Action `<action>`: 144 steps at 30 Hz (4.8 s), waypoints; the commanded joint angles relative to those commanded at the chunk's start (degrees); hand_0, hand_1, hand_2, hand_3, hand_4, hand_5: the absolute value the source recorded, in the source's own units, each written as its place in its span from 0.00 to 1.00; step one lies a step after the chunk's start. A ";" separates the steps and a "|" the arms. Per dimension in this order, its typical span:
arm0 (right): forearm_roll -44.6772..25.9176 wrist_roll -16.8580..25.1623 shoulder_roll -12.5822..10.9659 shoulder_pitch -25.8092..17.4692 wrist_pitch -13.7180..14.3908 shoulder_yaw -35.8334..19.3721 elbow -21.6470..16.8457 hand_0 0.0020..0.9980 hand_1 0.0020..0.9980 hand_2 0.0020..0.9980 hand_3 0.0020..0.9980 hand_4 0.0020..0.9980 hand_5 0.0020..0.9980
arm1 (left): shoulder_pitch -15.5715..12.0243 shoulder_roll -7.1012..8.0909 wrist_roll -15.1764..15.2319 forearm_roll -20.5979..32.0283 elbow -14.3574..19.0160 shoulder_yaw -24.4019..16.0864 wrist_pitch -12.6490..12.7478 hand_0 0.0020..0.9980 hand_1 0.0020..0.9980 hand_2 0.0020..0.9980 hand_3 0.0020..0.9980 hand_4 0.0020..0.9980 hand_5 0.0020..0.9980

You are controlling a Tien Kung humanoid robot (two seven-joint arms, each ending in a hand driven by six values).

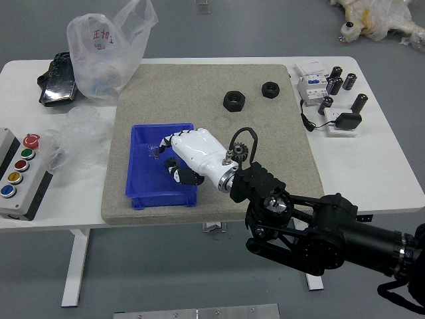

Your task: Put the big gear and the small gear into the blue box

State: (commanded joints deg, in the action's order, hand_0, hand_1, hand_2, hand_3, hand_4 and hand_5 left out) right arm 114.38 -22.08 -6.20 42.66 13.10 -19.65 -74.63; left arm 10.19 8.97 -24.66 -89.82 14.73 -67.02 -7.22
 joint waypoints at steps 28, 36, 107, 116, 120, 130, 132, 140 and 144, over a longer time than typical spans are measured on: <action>-9.02 0.90 -6.86 -1.55 -3.32 -8.57 12.74 0.57 0.91 0.99 1.00 1.00 0.57 | 0.14 -0.17 0.03 0.05 -0.04 0.19 0.01 0.92 0.90 0.89 0.93 0.98 1.00; -11.44 0.68 -5.67 -0.69 -3.11 -4.67 15.06 0.57 0.88 0.91 0.98 1.00 0.60 | 0.14 -0.19 0.05 -0.22 -0.02 0.07 -0.06 0.92 0.90 0.89 0.93 0.98 1.00; -19.20 13.39 -8.54 -9.67 10.18 -16.60 -7.30 0.62 0.82 0.86 0.86 0.70 0.30 | -0.28 -0.36 0.94 1.15 -0.02 0.98 0.31 0.91 0.89 0.88 0.92 0.98 1.00; -38.11 26.43 -14.49 -20.61 8.06 -34.23 -7.34 0.58 0.77 0.79 0.77 0.72 0.36 | -0.13 -0.20 2.34 2.85 -0.43 2.99 1.28 0.88 0.84 0.82 0.89 0.96 1.00; -46.85 31.89 -15.12 -25.39 4.62 -40.87 -5.68 0.58 0.77 0.79 0.77 0.72 0.36 | 0.05 -0.12 3.70 3.59 -0.54 4.02 2.16 0.88 0.84 0.82 0.89 0.96 1.00; -65.48 39.85 -15.54 -30.20 -0.13 -52.51 -4.50 0.56 0.68 0.70 0.70 0.72 0.39 | 1.21 0.58 10.46 11.10 -1.30 12.27 4.73 0.80 0.75 0.73 0.82 0.86 0.92; -68.08 40.23 -15.79 -30.56 -0.31 -53.98 -4.55 0.56 0.68 0.70 0.70 0.72 0.39 | 1.66 0.74 12.02 13.68 -1.52 15.00 5.21 0.80 0.75 0.73 0.82 0.86 0.92; -71.33 40.56 -16.49 -32.69 -0.20 -59.19 -4.74 0.51 0.53 0.61 0.66 0.71 0.37 | 2.77 1.53 17.67 26.02 -1.52 28.32 7.29 0.78 0.72 0.70 0.80 0.84 0.85; -71.31 40.67 -16.48 -34.00 -0.12 -62.35 -4.99 0.51 0.53 0.61 0.66 0.71 0.37 | 2.85 1.57 18.33 31.59 -1.29 34.53 7.59 0.78 0.72 0.70 0.80 0.84 0.85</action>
State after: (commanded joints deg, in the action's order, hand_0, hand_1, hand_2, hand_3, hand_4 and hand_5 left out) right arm 43.07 18.60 -22.68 8.66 12.98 -82.01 -79.63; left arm 13.05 10.53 -6.33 -58.23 13.43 -32.49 0.37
